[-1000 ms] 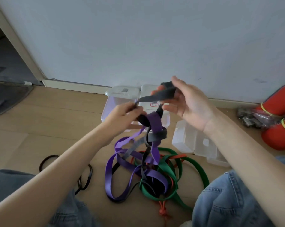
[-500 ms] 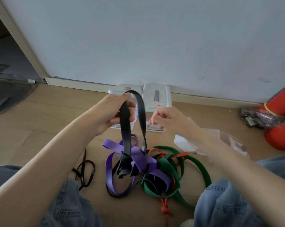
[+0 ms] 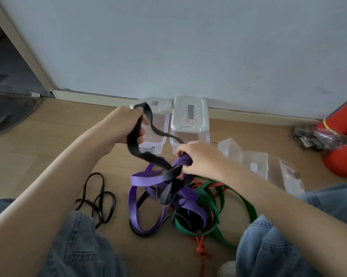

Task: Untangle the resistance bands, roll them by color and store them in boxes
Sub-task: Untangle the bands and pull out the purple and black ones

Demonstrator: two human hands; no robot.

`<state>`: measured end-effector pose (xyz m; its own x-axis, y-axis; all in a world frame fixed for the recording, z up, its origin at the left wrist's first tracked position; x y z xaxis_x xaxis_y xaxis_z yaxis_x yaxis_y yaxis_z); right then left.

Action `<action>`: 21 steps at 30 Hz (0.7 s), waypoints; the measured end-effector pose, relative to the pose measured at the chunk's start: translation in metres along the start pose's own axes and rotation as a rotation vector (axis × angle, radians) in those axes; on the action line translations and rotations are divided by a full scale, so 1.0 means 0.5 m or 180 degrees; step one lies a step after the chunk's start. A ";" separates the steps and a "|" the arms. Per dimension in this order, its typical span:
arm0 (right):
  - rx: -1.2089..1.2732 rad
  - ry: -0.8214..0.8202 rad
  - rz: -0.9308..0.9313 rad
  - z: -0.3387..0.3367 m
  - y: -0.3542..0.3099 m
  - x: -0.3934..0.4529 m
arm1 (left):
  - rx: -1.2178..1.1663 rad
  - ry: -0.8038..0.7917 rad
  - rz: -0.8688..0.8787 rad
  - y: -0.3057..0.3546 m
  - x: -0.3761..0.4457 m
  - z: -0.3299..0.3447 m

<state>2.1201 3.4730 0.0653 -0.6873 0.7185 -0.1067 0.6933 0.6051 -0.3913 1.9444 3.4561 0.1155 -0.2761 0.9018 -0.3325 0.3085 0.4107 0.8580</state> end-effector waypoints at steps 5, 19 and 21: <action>0.0207 0.0751 0.0262 -0.125 0.027 -0.001 | 0.2752 0.0576 -0.0333 -0.063 0.026 -0.026; 0.2937 0.1876 -0.0575 -0.215 -0.003 -0.038 | 0.0243 -0.0449 0.1459 0.014 -0.013 0.084; 0.2605 0.1887 -0.0548 -0.223 0.008 -0.036 | -0.0410 0.0182 0.1922 0.072 -0.025 0.018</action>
<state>2.1594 3.5008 0.1673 -0.3920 0.8323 0.3920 0.0823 0.4561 -0.8861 1.9670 3.4606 0.1471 -0.1364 0.9599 0.2448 0.3142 -0.1924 0.9297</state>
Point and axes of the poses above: each hand's wrist, its own x-axis towards the middle knuckle, its own z-axis out of the palm, y = z × x, the point moved 5 cm from there along x, towards the middle knuckle, and after that the axes turned 1 degree about y, right-handed, at the moved point
